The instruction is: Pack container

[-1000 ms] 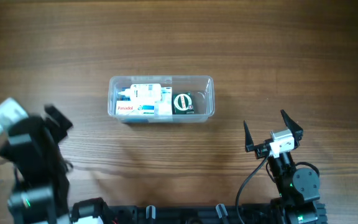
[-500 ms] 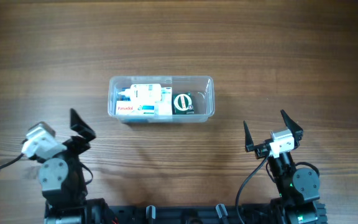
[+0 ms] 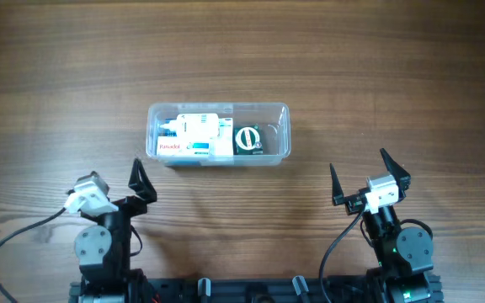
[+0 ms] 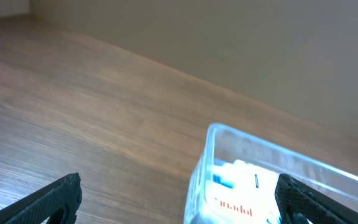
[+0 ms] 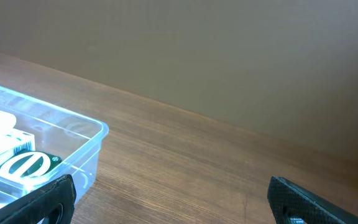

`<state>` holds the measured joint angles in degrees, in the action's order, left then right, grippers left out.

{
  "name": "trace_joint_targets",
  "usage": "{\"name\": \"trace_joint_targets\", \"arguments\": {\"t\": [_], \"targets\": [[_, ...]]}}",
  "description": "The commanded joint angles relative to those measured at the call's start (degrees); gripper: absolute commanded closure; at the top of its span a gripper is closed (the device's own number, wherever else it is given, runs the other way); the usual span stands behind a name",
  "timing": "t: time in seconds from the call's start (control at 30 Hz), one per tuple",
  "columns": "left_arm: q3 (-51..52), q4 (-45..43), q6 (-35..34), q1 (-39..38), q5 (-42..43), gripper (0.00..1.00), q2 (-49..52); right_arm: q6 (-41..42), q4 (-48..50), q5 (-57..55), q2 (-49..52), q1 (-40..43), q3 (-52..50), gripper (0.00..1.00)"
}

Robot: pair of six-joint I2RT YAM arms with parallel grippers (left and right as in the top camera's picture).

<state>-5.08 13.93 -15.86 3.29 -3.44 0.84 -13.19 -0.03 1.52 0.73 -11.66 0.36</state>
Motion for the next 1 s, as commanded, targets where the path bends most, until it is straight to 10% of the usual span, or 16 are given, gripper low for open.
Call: {"name": "trace_joint_targets", "arguments": {"t": [0.0, 0.2, 0.97], "targets": [[0.72, -0.04, 4.92, -0.9, 1.55, 0.0, -0.7, -0.33, 0.13, 1.14, -0.46, 0.28, -0.04, 0.0], [0.72, 0.0, 15.5, -0.9, 2.43, 0.0, -0.7, -0.33, 0.13, 1.14, -0.46, 0.28, -0.04, 0.0], [0.72, 0.0, 15.45, -0.9, 2.38, 0.0, -0.68, -0.33, 0.15, 1.14, -0.46, 0.28, -0.04, 0.0]]}}
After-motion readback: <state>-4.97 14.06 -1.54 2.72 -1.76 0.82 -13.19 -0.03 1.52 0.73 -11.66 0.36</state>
